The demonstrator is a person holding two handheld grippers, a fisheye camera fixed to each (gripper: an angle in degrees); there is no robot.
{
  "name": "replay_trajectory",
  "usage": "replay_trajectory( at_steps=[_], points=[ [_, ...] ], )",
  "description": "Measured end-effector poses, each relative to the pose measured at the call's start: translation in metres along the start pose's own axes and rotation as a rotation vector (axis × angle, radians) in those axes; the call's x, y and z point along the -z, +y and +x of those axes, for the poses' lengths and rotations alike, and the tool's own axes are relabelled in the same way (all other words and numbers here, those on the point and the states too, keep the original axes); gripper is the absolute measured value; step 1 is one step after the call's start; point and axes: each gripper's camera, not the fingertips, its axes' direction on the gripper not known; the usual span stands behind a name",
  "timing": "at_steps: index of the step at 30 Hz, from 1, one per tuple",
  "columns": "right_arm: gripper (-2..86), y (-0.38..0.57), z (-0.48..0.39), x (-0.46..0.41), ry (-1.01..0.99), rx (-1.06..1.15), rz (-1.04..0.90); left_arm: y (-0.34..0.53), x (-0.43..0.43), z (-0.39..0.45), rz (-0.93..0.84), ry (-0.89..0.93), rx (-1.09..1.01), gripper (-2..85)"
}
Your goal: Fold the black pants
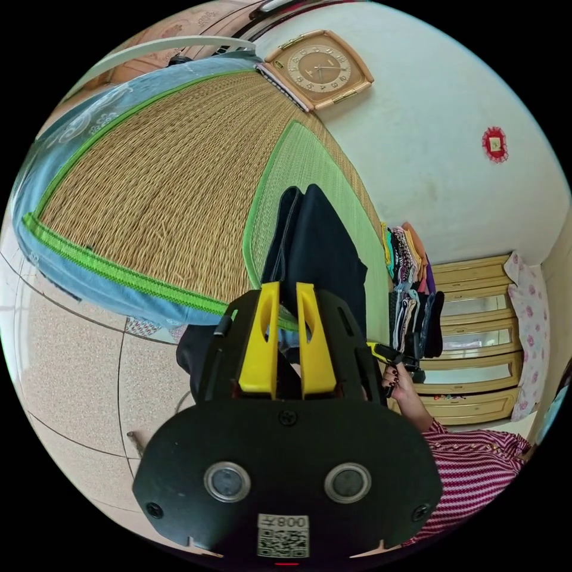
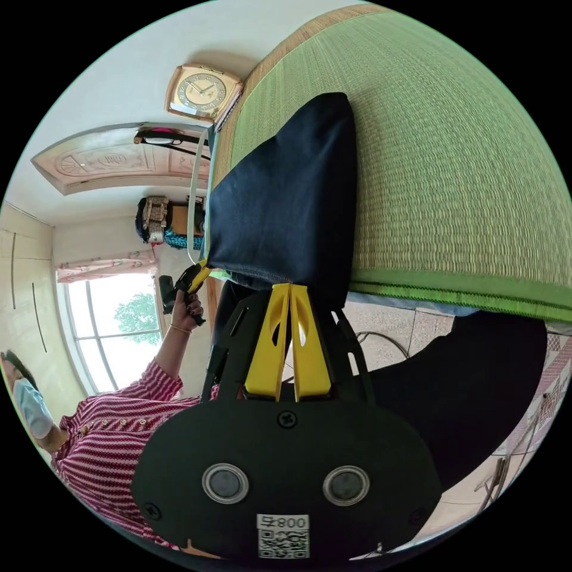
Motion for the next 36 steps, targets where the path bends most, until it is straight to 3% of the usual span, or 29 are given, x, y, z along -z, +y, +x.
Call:
replay_trajectory(
  at_steps=[6,17,25,36],
  points=[
    [1.0,0.042,0.032,0.019,-0.040,-0.018,0.030,0.029,0.010,0.025,-0.040,0.094,-0.050,6.3],
    [7.8,0.089,0.085,0.051,-0.263,-0.071,0.178,0.048,-0.072,0.114,-0.348,0.268,-0.129,9.4],
    [9.8,0.113,0.112,0.059,-0.349,-0.101,0.219,0.052,-0.118,0.163,-0.504,0.268,-0.133,11.2],
    [10.0,0.120,0.134,0.062,-0.382,-0.137,0.219,0.048,-0.140,0.204,-0.522,0.211,-0.102,8.3]
  ],
)
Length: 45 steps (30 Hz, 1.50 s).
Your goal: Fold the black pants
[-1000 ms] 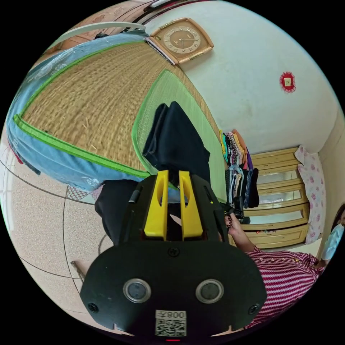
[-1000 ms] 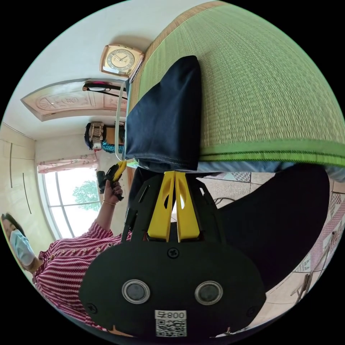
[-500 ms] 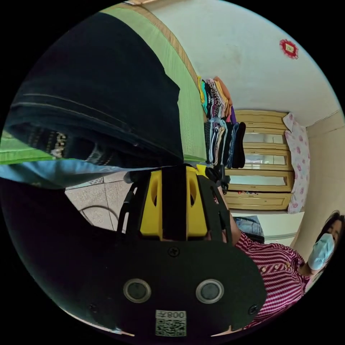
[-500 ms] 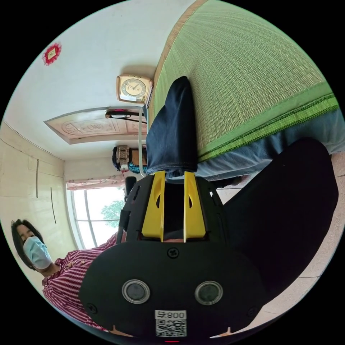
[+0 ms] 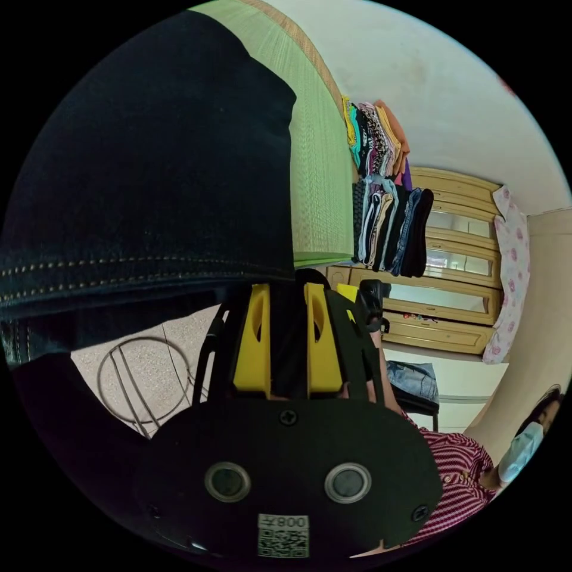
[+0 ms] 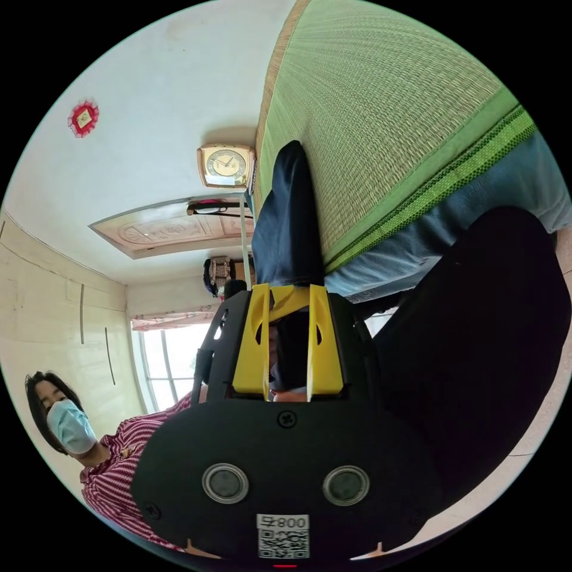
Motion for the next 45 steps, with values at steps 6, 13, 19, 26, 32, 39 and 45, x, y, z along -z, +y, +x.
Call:
replay_trajectory(
  at_steps=[6,13,19,26,32,39,45],
  points=[
    [10.8,-0.006,0.007,-0.009,0.010,-0.017,-0.024,0.003,0.002,0.010,0.002,-0.005,-0.025,2.8],
    [12.2,-0.010,0.021,-0.012,-0.066,-0.054,-0.011,0.006,0.008,0.025,-0.006,0.009,-0.096,1.7],
    [13.5,-0.012,0.023,-0.023,-0.102,-0.053,-0.026,0.016,0.002,0.031,-0.014,0.037,-0.130,1.4],
    [13.7,-0.013,0.024,-0.038,-0.097,-0.050,-0.067,0.027,-0.024,0.040,-0.068,0.112,-0.175,1.2],
    [9.7,-0.012,0.026,-0.044,-0.112,-0.061,-0.099,0.031,-0.050,0.038,-0.122,0.108,-0.188,1.2],
    [6.9,-0.011,0.024,-0.054,-0.086,-0.066,-0.118,0.044,-0.031,0.016,-0.071,0.144,-0.196,0.5],
    [6.7,-0.012,0.025,-0.060,-0.091,-0.070,-0.125,0.074,0.037,-0.036,0.186,0.140,-0.085,1.4]
  ],
)
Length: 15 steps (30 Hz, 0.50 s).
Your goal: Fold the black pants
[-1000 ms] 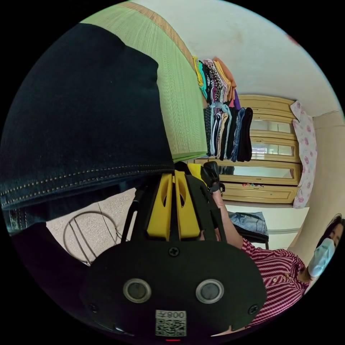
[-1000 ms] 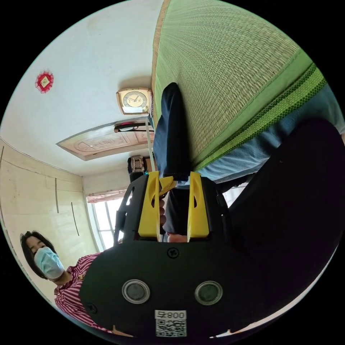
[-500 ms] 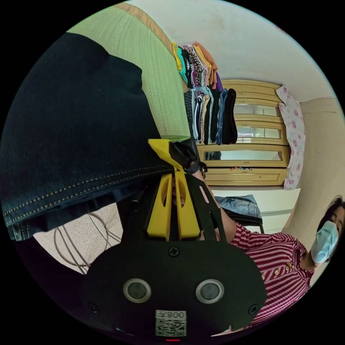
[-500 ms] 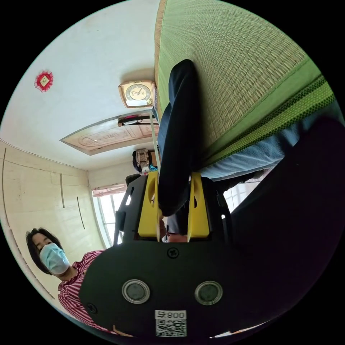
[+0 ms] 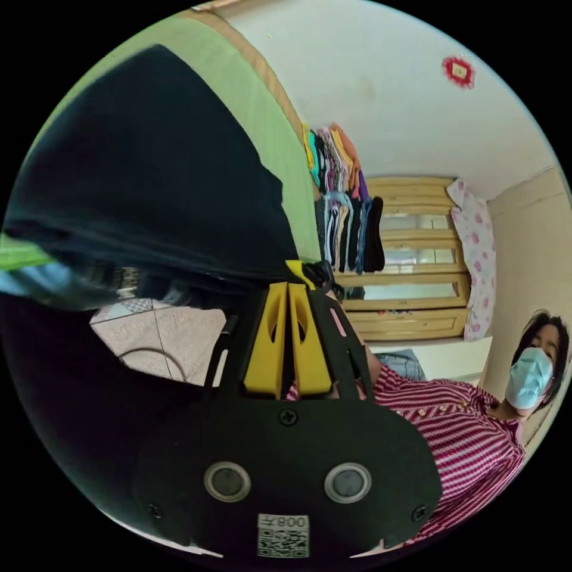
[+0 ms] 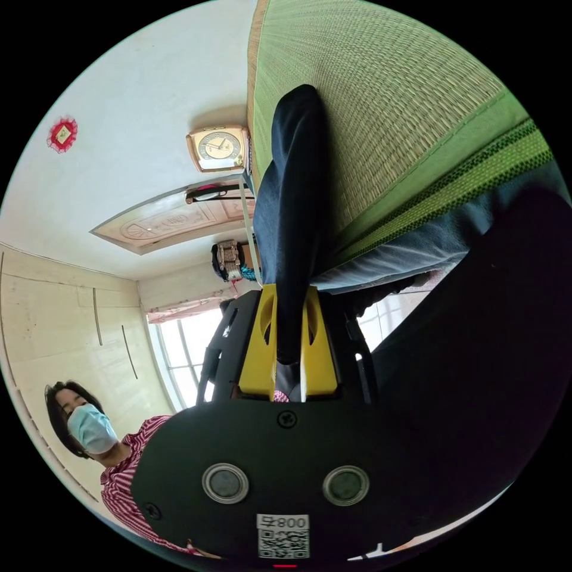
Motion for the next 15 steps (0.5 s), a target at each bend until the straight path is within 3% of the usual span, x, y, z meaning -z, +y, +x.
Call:
replay_trajectory(
  at_steps=[7,15],
  points=[
    [6.7,-0.002,0.001,-0.006,0.002,-0.004,0.000,0.023,0.070,-0.038,0.321,-0.103,0.154,7.5],
    [6.8,-0.003,0.003,-0.009,0.001,-0.011,0.006,0.017,0.038,-0.062,0.272,-0.133,0.233,10.8]
  ],
)
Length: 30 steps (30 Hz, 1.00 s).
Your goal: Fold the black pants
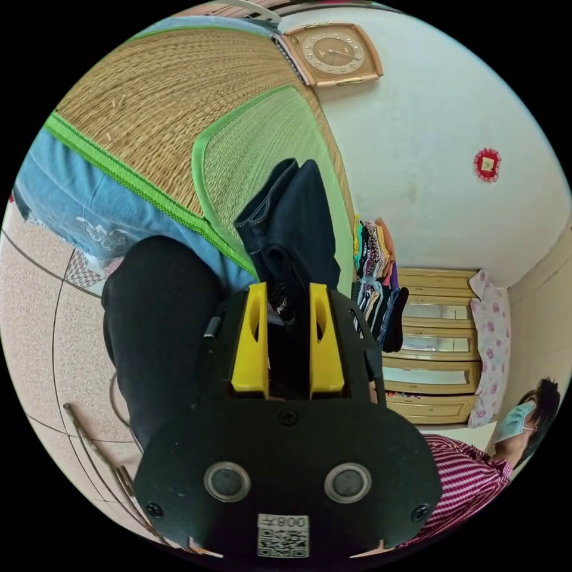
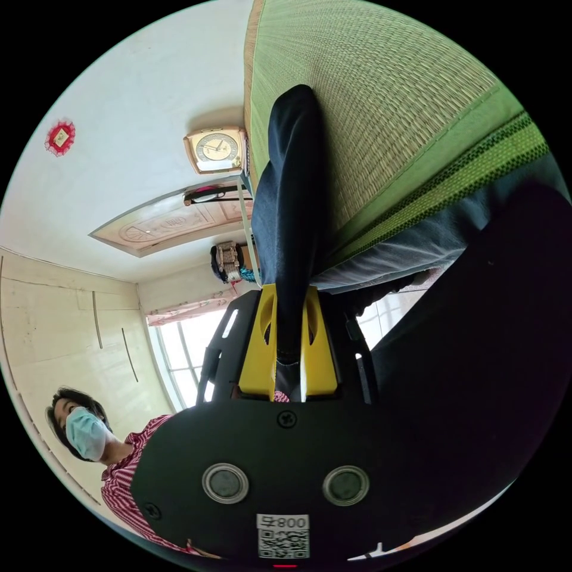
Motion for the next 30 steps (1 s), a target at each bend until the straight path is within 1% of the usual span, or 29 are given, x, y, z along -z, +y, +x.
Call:
replay_trajectory(
  at_steps=[8,21,30],
  points=[
    [6.7,-0.003,0.003,-0.001,0.000,-0.004,-0.005,-0.024,-0.028,-0.004,-0.073,-0.009,0.006,13.3],
    [6.4,-0.002,0.009,0.008,-0.043,0.011,-0.016,-0.069,-0.065,-0.012,-0.159,-0.016,0.013,14.7],
    [5.7,0.010,0.007,0.022,-0.123,0.018,-0.009,-0.099,-0.079,-0.029,-0.176,0.058,0.052,15.3]
  ],
)
